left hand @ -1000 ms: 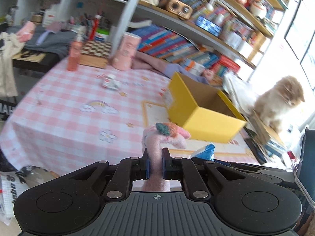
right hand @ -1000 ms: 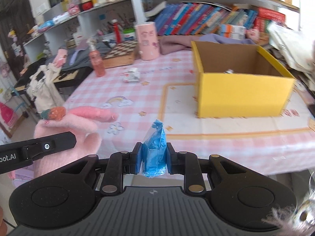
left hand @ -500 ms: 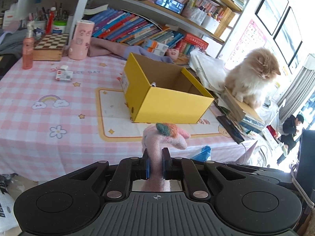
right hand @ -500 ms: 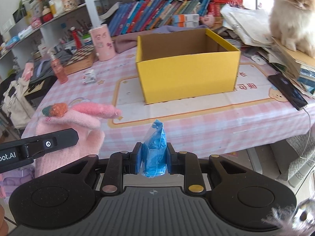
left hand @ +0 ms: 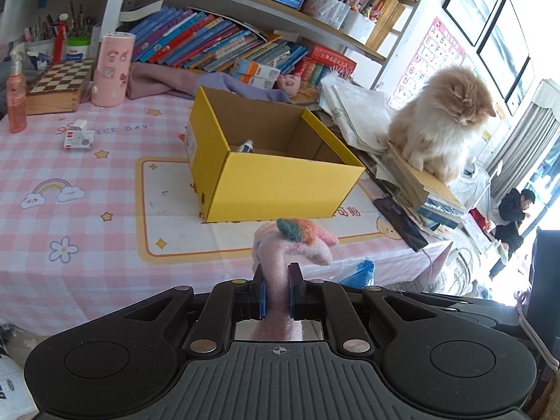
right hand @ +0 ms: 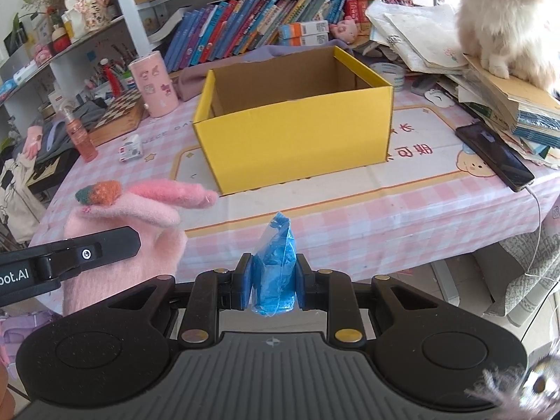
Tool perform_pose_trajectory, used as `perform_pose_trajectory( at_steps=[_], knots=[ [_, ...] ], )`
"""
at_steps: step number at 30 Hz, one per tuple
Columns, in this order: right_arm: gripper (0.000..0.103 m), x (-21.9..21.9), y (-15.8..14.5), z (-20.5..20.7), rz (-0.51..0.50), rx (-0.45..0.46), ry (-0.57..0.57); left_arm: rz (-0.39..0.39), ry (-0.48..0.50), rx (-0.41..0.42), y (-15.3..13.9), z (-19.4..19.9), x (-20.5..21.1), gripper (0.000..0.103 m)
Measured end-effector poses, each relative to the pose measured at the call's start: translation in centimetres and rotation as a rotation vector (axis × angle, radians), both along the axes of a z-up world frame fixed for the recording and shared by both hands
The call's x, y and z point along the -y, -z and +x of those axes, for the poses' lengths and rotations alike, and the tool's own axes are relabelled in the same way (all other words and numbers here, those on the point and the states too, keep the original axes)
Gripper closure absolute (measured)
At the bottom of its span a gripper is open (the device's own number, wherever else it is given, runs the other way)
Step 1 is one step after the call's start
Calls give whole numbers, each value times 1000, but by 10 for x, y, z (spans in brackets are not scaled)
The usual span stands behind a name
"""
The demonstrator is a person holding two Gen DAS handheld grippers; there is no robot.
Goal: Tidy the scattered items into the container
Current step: 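Carry the pink glove and blue bag with both tools over the yellow box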
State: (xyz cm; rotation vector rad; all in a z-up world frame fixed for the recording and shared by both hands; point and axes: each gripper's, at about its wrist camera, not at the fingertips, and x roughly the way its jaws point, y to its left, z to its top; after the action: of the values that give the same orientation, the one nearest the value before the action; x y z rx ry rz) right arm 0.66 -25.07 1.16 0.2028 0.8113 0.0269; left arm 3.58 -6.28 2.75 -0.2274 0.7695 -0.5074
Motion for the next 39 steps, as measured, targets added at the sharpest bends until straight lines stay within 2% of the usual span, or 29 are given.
perform_pose_trajectory(
  at_steps=[20, 29, 34, 39],
  knots=[
    [80, 22, 9, 15, 19, -27, 8, 22, 24, -20, 4, 17, 25, 93],
    [81, 41, 8, 38, 5, -14, 3, 17, 48, -21, 4, 37, 50, 93],
    [81, 59, -1, 58, -11, 25, 1, 7, 55, 25, -7, 54, 67, 93],
    [81, 74, -26, 87, -47, 131, -29, -15, 29, 106, -32, 80, 78, 93]
  ],
)
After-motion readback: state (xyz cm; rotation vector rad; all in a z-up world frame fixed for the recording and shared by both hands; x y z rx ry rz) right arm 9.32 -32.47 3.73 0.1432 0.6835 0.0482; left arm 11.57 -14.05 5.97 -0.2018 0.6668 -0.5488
